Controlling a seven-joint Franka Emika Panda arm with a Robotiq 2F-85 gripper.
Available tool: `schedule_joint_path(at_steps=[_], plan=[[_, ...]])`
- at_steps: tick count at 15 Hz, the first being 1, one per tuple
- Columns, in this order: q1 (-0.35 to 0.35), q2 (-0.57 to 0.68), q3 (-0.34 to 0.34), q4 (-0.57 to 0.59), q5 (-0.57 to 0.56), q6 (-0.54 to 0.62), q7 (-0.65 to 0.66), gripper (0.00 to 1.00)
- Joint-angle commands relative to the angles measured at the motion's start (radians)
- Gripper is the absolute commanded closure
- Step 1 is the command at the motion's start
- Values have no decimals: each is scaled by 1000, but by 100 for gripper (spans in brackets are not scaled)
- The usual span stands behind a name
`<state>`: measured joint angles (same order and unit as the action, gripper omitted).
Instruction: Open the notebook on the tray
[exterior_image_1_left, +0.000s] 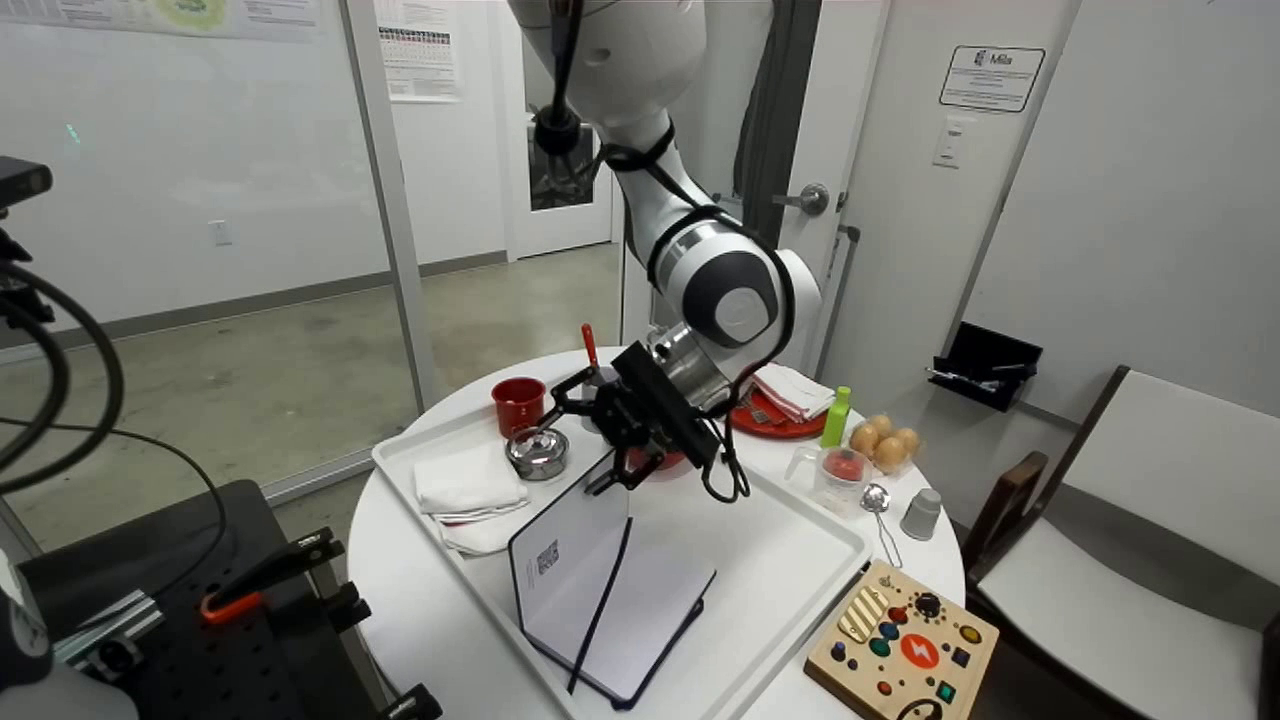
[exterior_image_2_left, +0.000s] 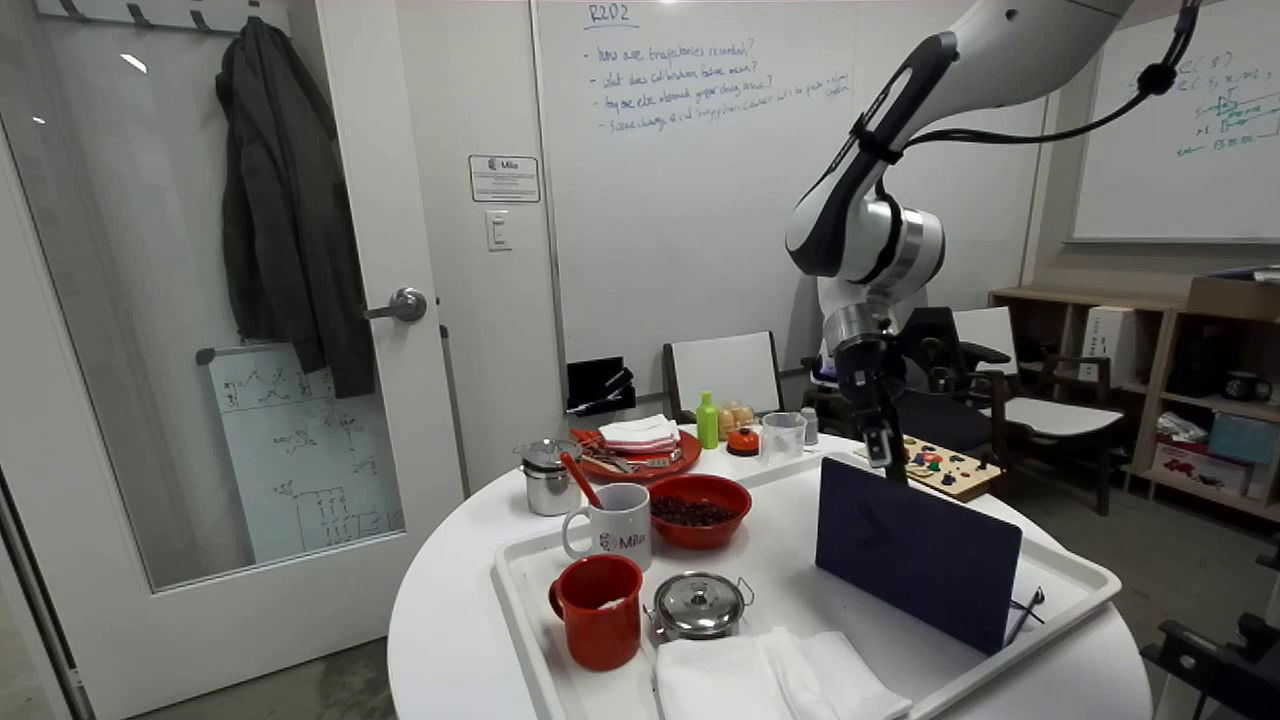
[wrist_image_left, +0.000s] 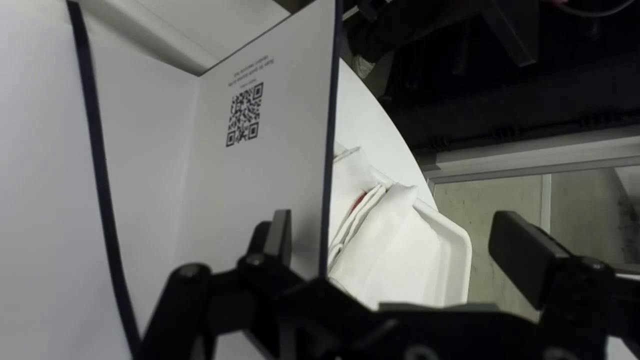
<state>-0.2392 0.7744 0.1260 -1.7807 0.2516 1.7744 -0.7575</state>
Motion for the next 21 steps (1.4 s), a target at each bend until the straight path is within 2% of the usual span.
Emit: schedule_joint_path(at_steps=[1,10,21], plan=[[36,5,-5,11,-31,-36,-9,0],[95,36,19,39,-18,-53,7,0],[94,169,20,127,-9,-63,33,0]])
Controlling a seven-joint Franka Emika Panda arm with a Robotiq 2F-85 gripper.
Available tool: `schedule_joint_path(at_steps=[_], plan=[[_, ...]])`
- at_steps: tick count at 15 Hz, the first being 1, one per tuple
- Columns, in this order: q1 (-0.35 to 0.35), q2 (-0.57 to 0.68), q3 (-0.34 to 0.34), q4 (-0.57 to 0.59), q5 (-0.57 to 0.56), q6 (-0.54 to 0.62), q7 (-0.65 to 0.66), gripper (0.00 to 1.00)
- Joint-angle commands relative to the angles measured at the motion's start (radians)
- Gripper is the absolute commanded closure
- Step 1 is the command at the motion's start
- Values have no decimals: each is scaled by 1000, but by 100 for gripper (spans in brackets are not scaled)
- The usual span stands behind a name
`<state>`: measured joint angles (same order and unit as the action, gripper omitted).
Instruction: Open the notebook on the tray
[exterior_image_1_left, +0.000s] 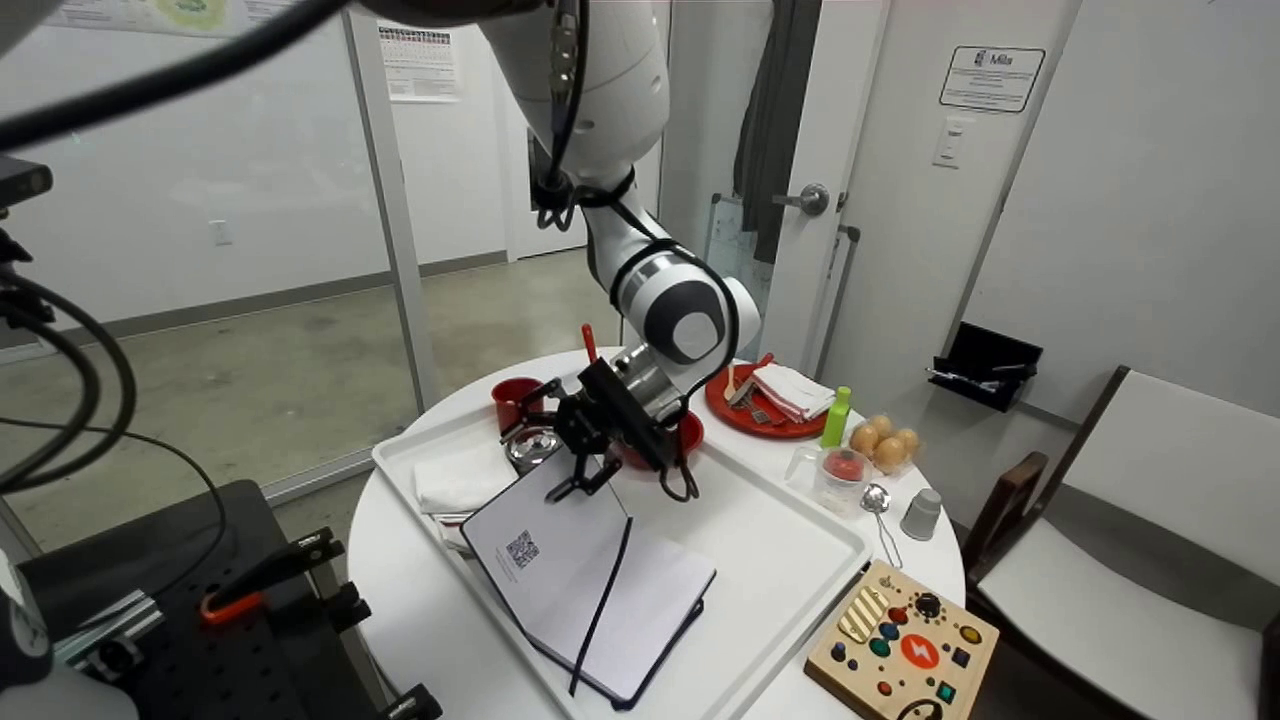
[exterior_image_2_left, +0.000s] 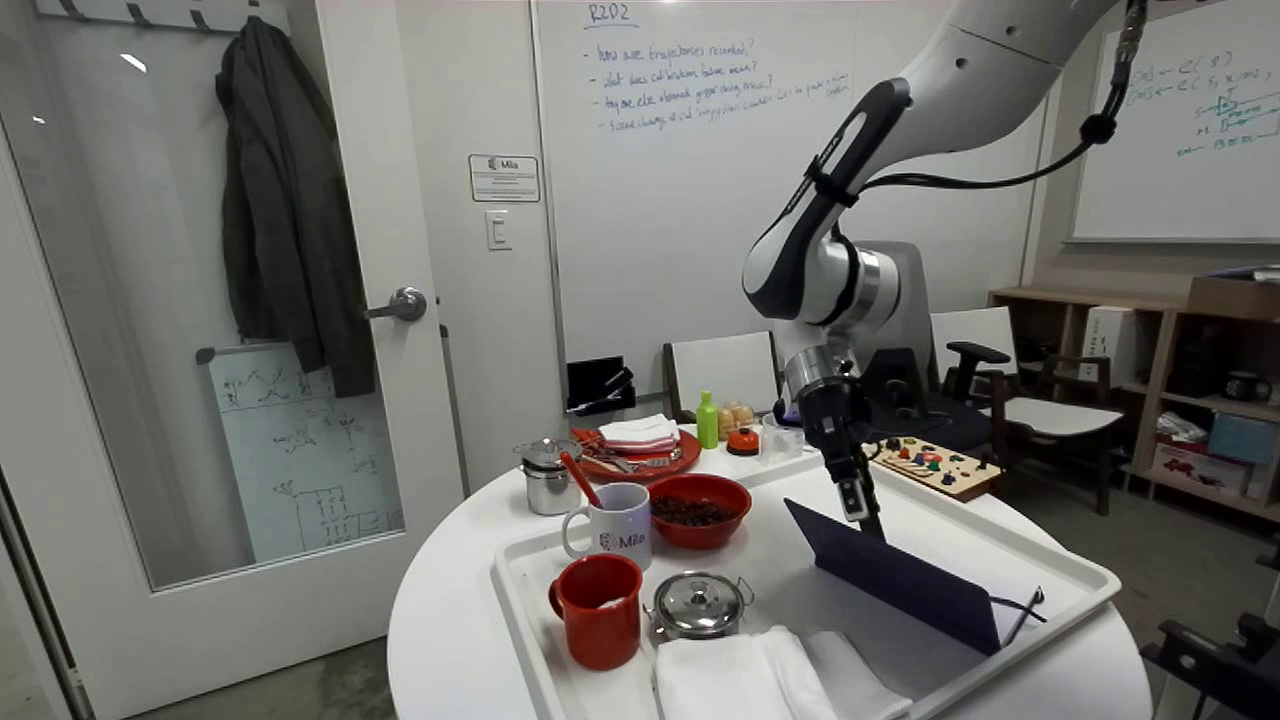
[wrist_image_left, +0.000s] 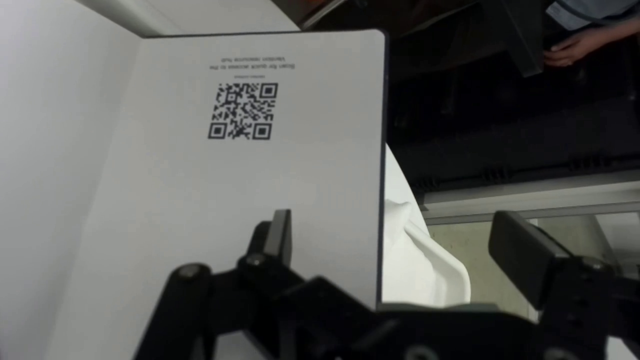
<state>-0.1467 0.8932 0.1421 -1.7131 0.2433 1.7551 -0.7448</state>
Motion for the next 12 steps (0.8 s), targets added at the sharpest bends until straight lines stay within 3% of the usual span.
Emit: schedule_joint_path(at_steps=[1,12], plan=[[3,60,5,65,-2,-43,23,0],[11,111,18,104,-7,-54,52,0]])
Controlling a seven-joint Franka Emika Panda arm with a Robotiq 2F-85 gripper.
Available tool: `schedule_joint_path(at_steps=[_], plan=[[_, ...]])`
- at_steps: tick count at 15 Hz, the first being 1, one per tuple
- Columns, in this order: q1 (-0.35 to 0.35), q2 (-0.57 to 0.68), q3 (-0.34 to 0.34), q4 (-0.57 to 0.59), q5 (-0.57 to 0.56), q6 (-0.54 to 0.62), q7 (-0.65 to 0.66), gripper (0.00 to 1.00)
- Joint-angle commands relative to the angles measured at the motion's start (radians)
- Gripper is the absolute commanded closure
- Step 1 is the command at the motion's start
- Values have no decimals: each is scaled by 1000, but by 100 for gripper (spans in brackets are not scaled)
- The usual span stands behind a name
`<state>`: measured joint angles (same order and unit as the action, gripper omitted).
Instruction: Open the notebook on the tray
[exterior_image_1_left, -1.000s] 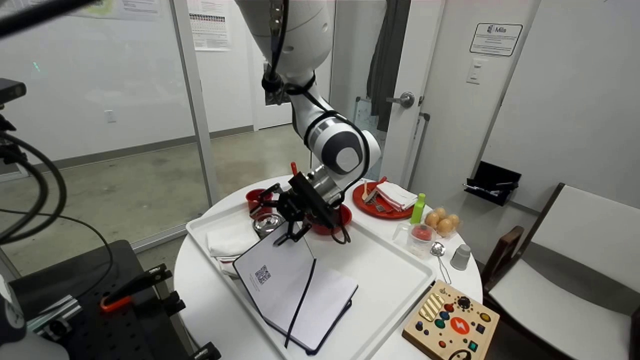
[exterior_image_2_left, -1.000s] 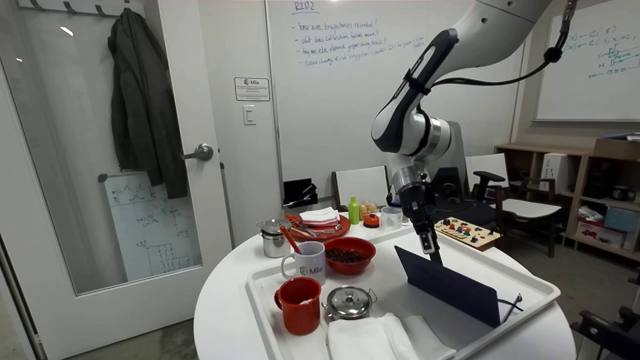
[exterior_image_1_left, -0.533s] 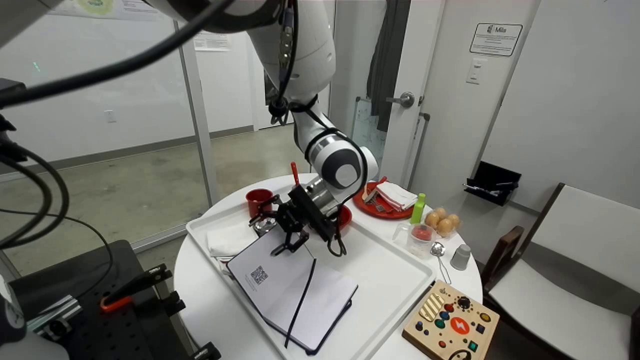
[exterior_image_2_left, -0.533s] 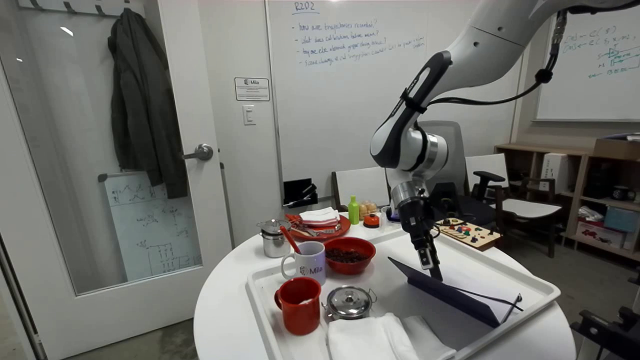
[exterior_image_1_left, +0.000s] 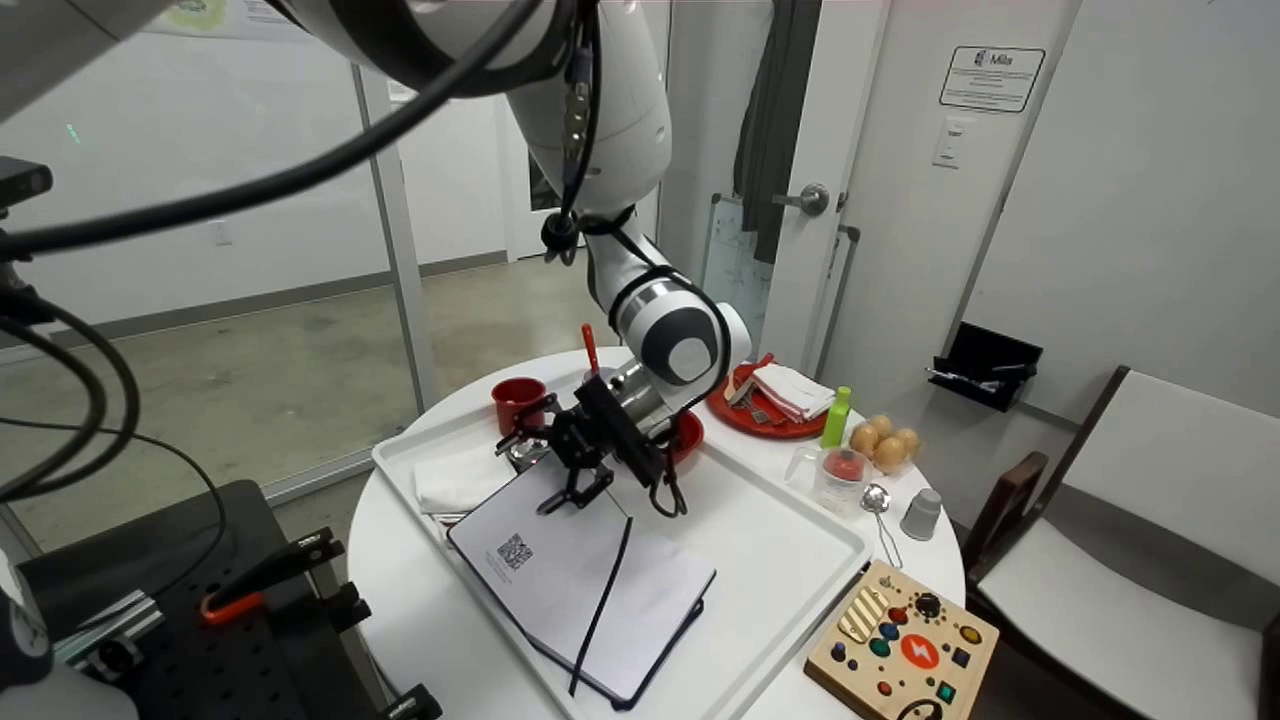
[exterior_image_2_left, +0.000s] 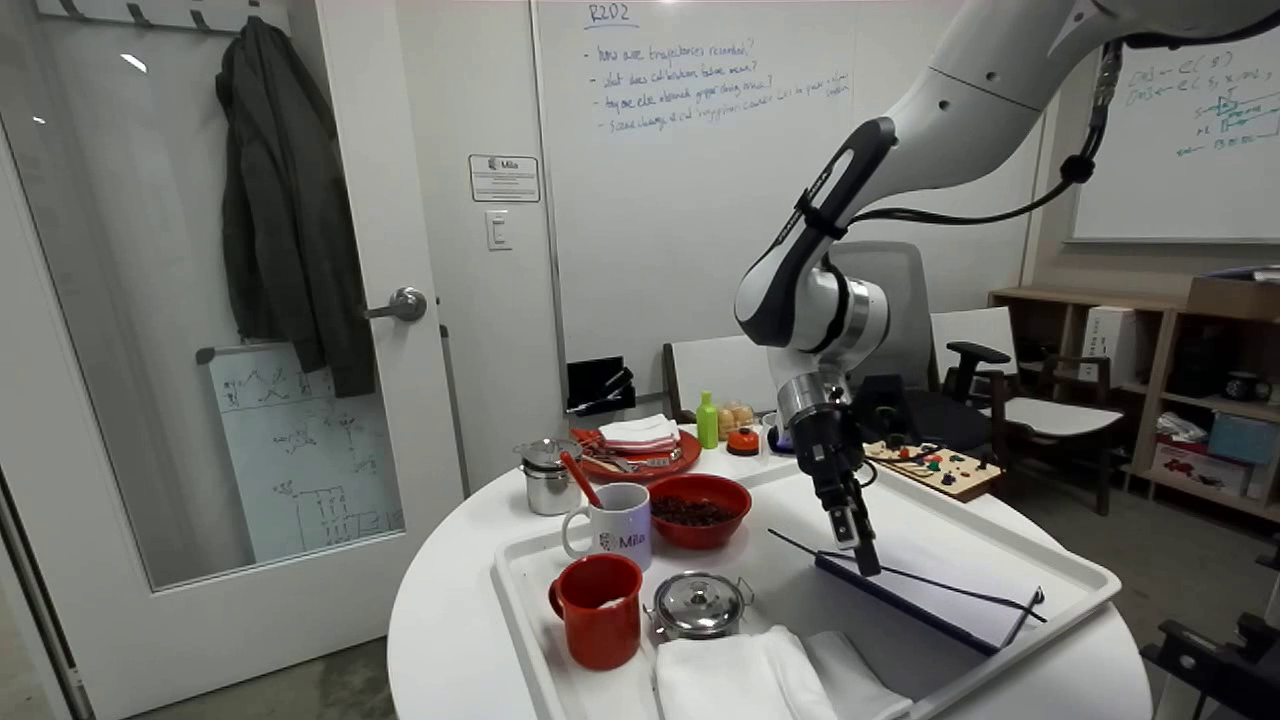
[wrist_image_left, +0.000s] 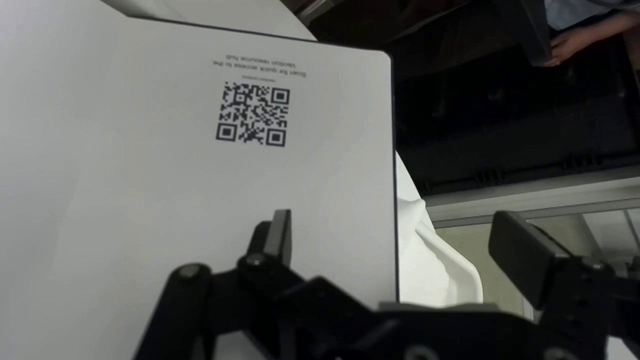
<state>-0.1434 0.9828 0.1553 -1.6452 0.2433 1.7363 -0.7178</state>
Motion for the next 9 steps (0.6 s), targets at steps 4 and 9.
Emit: schedule_joint_path(at_steps=[4,9], plan=[[25,54,2,63,-18,-33,53,0],[46,113,1,114,-33,-13,86,0]])
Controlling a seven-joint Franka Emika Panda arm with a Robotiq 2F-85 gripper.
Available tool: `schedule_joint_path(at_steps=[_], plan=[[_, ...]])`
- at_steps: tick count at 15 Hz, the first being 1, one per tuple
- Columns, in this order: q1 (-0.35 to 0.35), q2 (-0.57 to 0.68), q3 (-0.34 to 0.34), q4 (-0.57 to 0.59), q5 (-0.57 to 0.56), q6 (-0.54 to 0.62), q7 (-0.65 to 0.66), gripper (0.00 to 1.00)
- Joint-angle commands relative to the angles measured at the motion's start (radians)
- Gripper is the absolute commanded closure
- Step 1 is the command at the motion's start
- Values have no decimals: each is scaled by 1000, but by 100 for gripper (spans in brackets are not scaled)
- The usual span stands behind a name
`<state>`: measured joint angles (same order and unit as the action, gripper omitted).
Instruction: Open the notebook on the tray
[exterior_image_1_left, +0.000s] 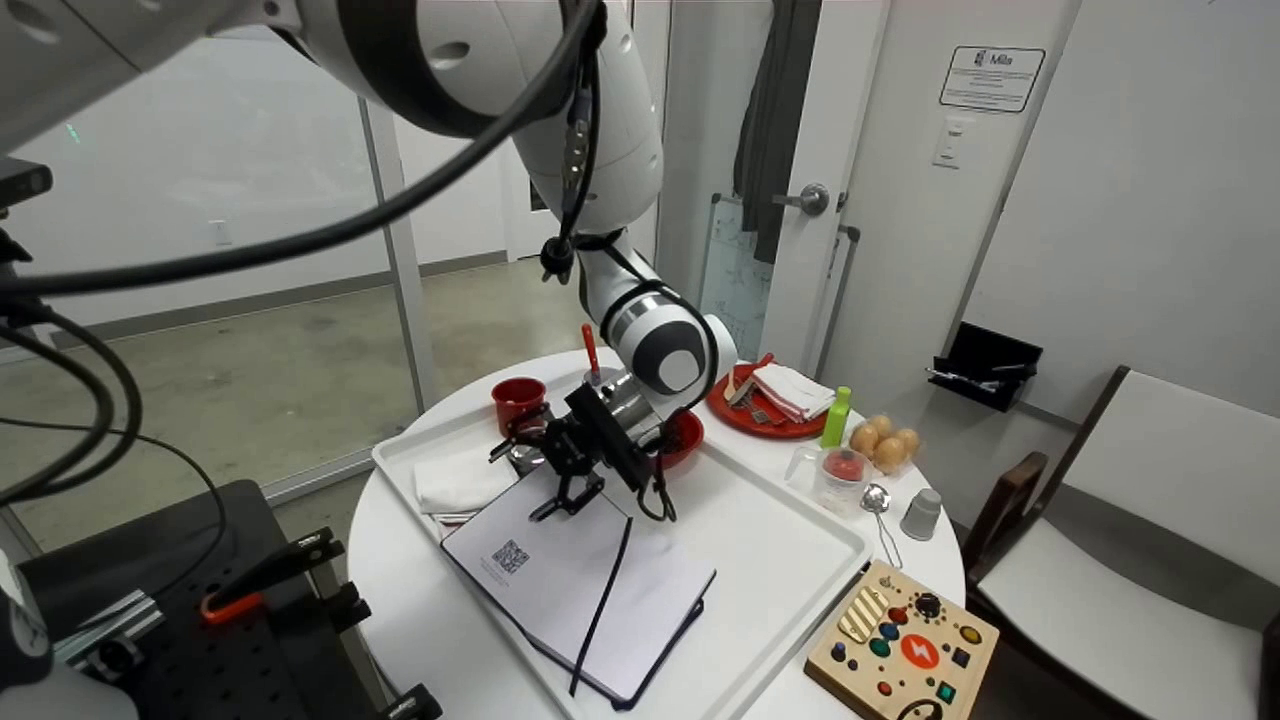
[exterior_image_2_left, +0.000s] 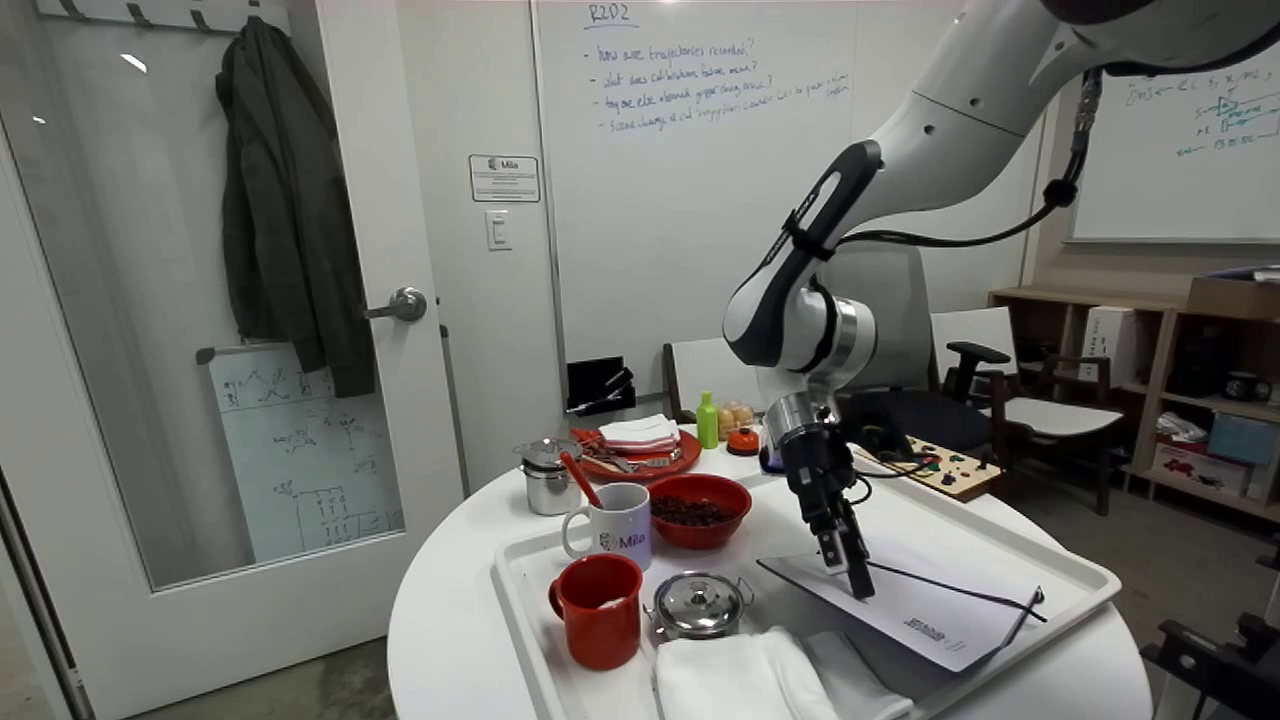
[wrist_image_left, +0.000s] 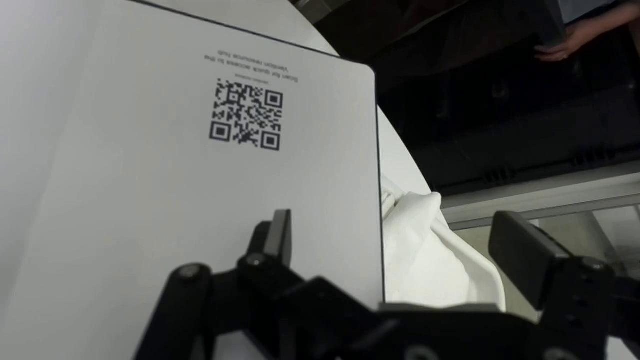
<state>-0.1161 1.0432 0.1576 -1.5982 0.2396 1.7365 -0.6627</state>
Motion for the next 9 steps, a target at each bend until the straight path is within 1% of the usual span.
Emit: schedule_joint_path(at_steps=[1,9], plan=[[23,63,0,75,-34,-3,33,0],[43,129,0,146,-57,46,63,0]])
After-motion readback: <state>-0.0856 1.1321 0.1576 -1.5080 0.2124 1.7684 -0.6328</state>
